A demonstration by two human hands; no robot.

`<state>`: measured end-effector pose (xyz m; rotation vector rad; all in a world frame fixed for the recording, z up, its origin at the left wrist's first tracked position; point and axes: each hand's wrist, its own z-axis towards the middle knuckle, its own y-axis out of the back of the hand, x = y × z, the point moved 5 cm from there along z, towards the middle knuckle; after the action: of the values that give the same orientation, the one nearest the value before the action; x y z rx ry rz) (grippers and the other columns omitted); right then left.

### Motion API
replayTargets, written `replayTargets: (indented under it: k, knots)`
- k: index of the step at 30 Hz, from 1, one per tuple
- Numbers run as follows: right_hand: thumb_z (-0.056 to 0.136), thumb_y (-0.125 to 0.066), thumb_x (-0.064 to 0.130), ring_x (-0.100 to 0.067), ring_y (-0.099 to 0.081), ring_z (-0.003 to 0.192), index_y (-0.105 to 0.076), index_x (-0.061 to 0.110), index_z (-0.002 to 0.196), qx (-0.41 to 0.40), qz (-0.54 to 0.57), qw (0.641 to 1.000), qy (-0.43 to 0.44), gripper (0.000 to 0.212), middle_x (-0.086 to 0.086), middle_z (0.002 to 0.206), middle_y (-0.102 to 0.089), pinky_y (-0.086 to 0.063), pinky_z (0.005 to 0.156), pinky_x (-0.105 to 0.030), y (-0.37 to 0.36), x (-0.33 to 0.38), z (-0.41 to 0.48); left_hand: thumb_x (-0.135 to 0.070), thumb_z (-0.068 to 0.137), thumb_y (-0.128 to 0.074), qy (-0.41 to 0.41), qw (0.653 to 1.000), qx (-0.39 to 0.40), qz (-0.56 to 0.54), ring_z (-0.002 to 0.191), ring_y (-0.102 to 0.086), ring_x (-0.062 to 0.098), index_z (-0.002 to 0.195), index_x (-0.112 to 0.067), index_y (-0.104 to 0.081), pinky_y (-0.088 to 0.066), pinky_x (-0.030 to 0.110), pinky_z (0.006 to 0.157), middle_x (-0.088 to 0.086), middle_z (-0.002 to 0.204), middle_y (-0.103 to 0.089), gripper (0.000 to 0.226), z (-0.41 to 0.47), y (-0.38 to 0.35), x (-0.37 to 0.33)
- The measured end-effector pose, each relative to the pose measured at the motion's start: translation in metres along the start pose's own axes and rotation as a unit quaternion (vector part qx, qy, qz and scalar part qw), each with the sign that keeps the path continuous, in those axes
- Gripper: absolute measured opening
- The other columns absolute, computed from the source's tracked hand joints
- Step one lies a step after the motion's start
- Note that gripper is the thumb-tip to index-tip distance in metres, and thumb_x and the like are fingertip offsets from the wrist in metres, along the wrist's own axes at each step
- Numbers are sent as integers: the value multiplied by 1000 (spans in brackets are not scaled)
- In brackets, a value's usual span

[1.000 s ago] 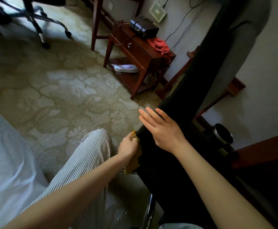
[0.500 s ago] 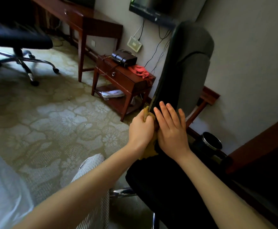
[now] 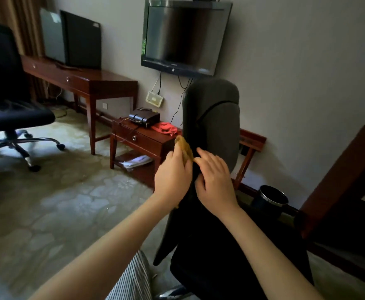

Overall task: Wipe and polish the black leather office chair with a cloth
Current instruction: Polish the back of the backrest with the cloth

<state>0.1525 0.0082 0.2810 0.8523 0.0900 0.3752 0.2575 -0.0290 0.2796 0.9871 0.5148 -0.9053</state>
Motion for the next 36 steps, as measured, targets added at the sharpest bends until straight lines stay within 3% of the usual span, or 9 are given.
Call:
replayTargets:
  k: [3, 5, 7, 12, 17, 21, 29, 32, 36]
  knots:
    - [85, -40, 13, -22, -39, 132, -48, 10, 134, -1, 35, 998, -43, 50, -6, 142, -44, -19, 112, -32, -2, 4, 1, -23, 93, -44, 3, 998, 64, 29, 96, -61, 31, 140, -26, -34, -49, 41, 78, 6, 108, -61, 48, -15, -9, 21]
    - [85, -41, 12, -22, -38, 133, -46, 10, 136, -2, 53, 997, -53, 52, -6, 144, -42, -19, 112, -33, 0, 9, 2, -21, 93, -46, 27, 995, 78, -63, 84, -63, 25, 113, -22, -56, -50, 38, 74, 1, 89, -64, 22, -4, 1, 33]
    - [86, -39, 14, -20, -34, 135, -43, 12, 138, 4, 58, 997, -51, 53, -4, 146, -39, -17, 114, -36, 4, 14, 5, -18, 95, -45, 68, 979, 47, -188, 69, -57, 18, 95, -12, -59, -46, 35, 67, 1, 75, -60, 16, 15, 20, 33]
    - [85, -40, 14, -19, -34, 135, -43, 13, 138, -11, 61, 997, -49, 52, -4, 145, -40, -19, 113, -40, 22, 22, 15, -16, 96, -46, 34, 961, 83, -262, 80, -58, 20, 98, -11, -65, -51, 41, 80, 21, 95, -66, 20, 36, 38, -7]
    - [86, -42, 11, -19, -35, 134, -44, 12, 137, -31, 38, 998, -34, 51, -5, 144, -42, -10, 113, -31, 44, 27, 22, -14, 94, -47, 1, 965, 94, -245, 74, -53, 20, 94, 8, -59, -49, 47, 75, 26, 85, -60, 25, 34, 38, -15]
    - [85, -47, 8, -22, -41, 129, -48, 10, 134, -65, 16, 997, -25, 49, -7, 139, -47, -17, 111, -34, 61, 39, 27, -9, 93, -47, -18, 963, 116, -243, 69, -45, 19, 87, 15, -54, -38, 30, 63, 15, 74, -51, 25, 25, 44, -23]
    - [87, -49, 13, -26, -45, 127, -51, 8, 131, -142, -14, 988, -57, 44, -10, 137, -50, -29, 105, -37, 101, 68, 20, -12, 94, -50, -58, 943, 180, -273, 59, -40, 16, 74, 6, -56, -34, 24, 52, 10, 64, -44, 27, -14, 63, -47]
    - [87, -50, 16, -29, -50, 122, -54, 6, 127, -184, -39, 980, -70, 42, -12, 133, -53, -36, 101, -41, 112, 80, 8, -14, 95, -48, -79, 931, 220, -279, 49, -42, 4, 67, -6, -54, -36, 14, 49, -5, 53, -48, 30, -35, 62, -56]
    - [84, -51, 19, -34, -54, 114, -59, 6, 119, -256, -100, 957, -96, 38, -14, 126, -58, -43, 94, -44, 133, 83, -8, -18, 97, -47, -106, 911, 297, -267, 62, -53, 4, 76, -15, -60, -47, 19, 62, -8, 65, -58, 25, -58, 60, -74]
